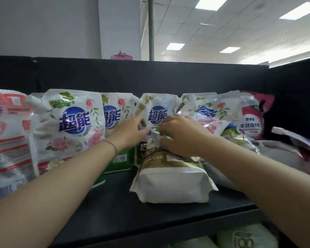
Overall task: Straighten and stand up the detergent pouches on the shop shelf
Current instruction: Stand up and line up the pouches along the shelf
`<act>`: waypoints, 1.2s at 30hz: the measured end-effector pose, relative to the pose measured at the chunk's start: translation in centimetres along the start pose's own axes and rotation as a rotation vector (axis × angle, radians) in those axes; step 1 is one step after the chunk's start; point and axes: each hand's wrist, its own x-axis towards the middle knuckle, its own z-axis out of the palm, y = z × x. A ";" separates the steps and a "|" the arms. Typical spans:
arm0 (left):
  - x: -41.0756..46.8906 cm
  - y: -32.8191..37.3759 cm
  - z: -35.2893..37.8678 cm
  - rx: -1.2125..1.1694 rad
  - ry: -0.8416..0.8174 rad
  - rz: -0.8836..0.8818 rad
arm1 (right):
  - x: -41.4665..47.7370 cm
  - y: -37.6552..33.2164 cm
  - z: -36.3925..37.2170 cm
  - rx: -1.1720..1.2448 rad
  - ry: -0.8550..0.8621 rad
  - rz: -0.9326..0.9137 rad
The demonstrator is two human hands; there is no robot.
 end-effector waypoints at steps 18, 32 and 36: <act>7.7 3.3 3.7 -0.646 -0.474 -0.388 | -5.2 8.0 -1.4 -0.170 -0.229 0.400; 5.5 4.1 3.2 -0.802 -0.128 -0.323 | -4.2 5.8 1.5 0.791 -0.057 0.767; 4.4 3.7 1.9 -0.921 0.014 -0.258 | -3.2 5.1 0.7 0.897 0.073 0.709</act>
